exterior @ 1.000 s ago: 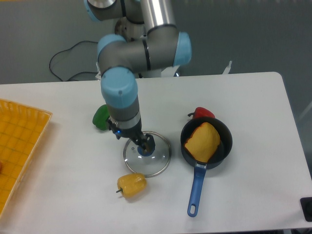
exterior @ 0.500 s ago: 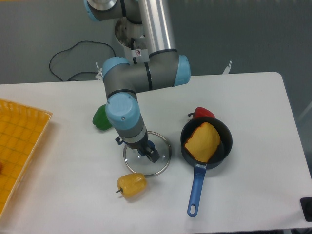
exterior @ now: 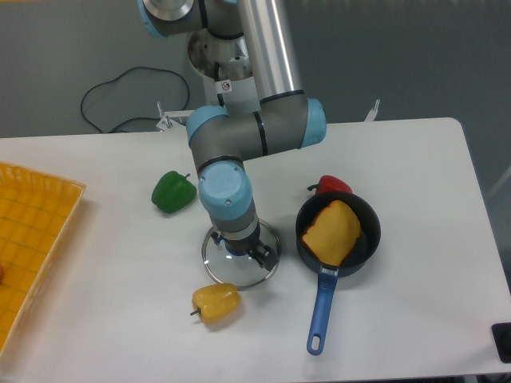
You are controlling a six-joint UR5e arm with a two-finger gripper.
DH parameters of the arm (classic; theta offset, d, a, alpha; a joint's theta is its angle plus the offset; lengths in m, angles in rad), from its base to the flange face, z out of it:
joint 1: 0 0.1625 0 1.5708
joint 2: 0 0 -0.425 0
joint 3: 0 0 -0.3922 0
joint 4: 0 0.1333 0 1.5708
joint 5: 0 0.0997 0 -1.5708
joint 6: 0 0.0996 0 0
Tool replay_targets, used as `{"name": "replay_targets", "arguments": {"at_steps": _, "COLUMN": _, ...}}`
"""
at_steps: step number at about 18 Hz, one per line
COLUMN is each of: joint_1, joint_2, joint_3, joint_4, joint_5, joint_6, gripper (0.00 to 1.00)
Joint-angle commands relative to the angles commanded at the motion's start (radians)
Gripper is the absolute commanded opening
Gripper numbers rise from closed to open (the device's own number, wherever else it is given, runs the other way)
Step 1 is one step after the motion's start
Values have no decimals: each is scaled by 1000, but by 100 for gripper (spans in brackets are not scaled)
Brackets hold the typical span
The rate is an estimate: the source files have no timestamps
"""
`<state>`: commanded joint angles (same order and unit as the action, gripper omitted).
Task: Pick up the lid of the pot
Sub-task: 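Close the gripper on the blue knob of the glass lid, then hold the knob steady before lifting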
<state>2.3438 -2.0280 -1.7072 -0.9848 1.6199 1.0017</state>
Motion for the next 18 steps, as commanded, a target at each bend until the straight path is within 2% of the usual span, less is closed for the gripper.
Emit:
{"name": "replay_targets", "arguments": {"at_steps": 3, "joint_1": 2, "joint_2": 11, "joint_3": -11, "joint_4": 2, "joint_5": -32, "joint_6": -5, "gripper": 100}}
{"name": "replay_targets", "arguments": {"at_steps": 10, "joint_1": -5, "joint_2": 9, "joint_3": -17, "joint_4": 2, "joint_5": -35, "joint_6": -29, "gripper": 100}}
{"name": "replay_targets", "arguments": {"at_steps": 18, "joint_1": -11, "joint_2": 9, "joint_3": -52, "joint_4": 8, "joint_5": -34, "joint_6": -49, "gripper": 100}}
